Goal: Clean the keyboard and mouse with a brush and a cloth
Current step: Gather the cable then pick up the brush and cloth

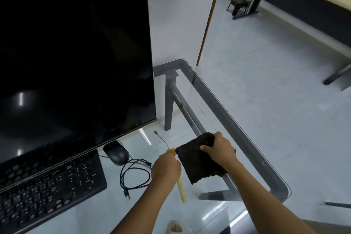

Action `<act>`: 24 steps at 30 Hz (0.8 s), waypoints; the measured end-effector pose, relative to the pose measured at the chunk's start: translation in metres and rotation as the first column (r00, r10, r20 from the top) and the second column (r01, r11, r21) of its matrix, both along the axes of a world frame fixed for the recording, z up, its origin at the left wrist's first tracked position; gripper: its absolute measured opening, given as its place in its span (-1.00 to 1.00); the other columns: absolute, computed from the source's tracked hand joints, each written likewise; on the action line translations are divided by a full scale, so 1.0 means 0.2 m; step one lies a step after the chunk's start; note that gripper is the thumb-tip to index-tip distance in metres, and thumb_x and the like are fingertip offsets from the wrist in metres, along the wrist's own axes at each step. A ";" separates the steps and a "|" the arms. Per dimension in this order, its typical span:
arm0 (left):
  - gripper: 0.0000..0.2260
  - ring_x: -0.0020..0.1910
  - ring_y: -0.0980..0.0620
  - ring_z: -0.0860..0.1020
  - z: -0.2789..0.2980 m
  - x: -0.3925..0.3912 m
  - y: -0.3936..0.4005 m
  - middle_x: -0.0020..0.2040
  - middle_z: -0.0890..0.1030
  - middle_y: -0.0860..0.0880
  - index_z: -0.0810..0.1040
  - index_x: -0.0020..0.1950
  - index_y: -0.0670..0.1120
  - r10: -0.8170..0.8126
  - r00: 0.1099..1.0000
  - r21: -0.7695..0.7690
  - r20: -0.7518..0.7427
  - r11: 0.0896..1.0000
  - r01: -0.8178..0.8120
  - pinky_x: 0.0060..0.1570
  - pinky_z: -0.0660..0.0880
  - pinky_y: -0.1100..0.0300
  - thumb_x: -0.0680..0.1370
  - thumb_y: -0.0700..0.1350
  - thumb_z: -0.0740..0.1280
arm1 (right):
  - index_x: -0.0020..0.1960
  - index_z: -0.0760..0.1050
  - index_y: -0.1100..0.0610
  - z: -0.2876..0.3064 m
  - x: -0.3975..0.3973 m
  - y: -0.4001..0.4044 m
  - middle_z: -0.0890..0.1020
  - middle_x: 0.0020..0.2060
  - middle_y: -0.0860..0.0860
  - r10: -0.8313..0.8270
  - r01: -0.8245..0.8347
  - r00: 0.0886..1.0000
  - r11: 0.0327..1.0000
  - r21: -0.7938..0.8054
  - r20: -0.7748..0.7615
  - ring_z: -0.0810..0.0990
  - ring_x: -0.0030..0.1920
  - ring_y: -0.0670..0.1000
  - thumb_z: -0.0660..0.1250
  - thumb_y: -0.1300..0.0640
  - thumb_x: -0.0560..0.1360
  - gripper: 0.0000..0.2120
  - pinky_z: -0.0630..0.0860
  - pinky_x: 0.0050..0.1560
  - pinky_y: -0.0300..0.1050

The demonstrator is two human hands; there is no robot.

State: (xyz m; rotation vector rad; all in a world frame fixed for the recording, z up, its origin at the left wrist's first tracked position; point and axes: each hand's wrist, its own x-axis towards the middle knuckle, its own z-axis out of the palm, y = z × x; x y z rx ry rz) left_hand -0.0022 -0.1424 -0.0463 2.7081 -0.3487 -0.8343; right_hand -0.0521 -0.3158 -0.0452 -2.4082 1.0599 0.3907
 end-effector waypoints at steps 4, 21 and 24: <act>-0.78 -0.14 -0.03 0.61 0.05 -0.01 0.00 -0.08 0.60 -0.07 0.49 0.08 -0.16 0.093 0.993 -0.054 -0.068 0.994 -0.096 -0.23 0.54 0.19 0.62 -0.05 0.15 | 0.32 0.35 0.18 0.05 0.01 0.02 0.55 0.18 0.11 0.123 -0.121 0.992 0.990 0.077 -0.024 0.56 0.13 0.11 0.23 -0.04 0.59 -0.60 0.47 0.14 -0.10; -0.72 -0.53 0.10 0.51 1.35 0.18 -0.22 -0.40 0.55 -0.04 0.46 -0.19 -0.07 0.000 1.000 -0.627 -0.023 0.779 -0.015 -0.51 0.44 0.25 0.63 0.03 0.13 | -0.14 0.45 0.09 1.63 0.09 -0.18 0.53 -0.28 0.03 0.160 -0.085 0.817 0.984 -0.159 0.554 0.51 -0.28 -0.02 0.25 0.00 0.59 -0.80 0.32 -0.36 -0.19; -0.70 -0.58 0.12 0.50 1.69 0.30 -0.25 -0.44 0.56 -0.04 0.50 -0.22 -0.10 0.049 0.986 -0.645 0.159 0.761 0.066 -0.47 0.43 0.25 0.62 0.02 0.17 | -0.12 0.48 0.06 1.92 0.24 -0.22 0.56 -0.25 0.03 0.218 -0.144 0.725 0.976 -0.166 0.653 0.55 -0.21 0.04 0.25 0.00 0.58 -0.83 0.43 -0.29 -0.12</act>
